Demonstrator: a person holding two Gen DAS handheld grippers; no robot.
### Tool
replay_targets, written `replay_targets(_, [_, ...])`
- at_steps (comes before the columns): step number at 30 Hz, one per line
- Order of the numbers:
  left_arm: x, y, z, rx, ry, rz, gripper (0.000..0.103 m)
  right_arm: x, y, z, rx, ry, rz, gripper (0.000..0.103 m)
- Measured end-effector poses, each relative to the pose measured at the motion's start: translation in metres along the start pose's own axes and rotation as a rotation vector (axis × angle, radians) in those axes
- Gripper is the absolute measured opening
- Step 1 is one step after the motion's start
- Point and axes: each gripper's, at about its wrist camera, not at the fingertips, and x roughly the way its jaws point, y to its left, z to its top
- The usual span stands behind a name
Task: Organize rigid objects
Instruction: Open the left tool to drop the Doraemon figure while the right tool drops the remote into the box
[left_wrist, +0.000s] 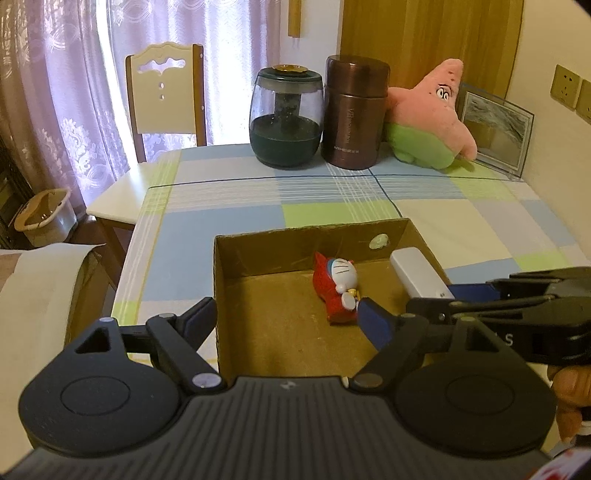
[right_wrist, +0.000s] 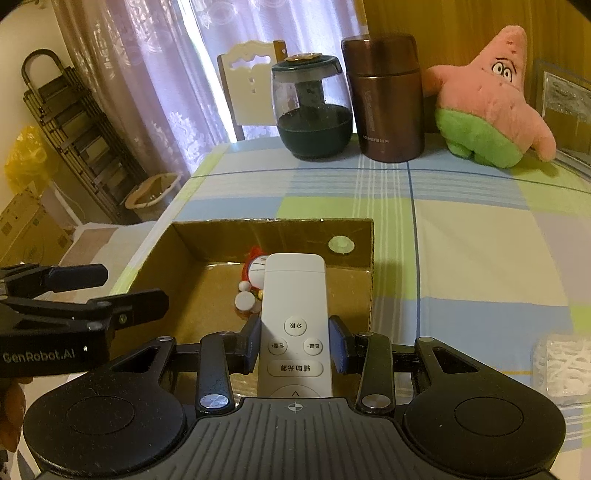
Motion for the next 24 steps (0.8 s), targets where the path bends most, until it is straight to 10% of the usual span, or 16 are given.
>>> replay_targets(24, [-0.012, 0.001, -0.01, 0.001, -0.001, 0.03, 0.08, -0.023, -0.004, 0.003, 0.027, -0.058, 0.011, 0.056])
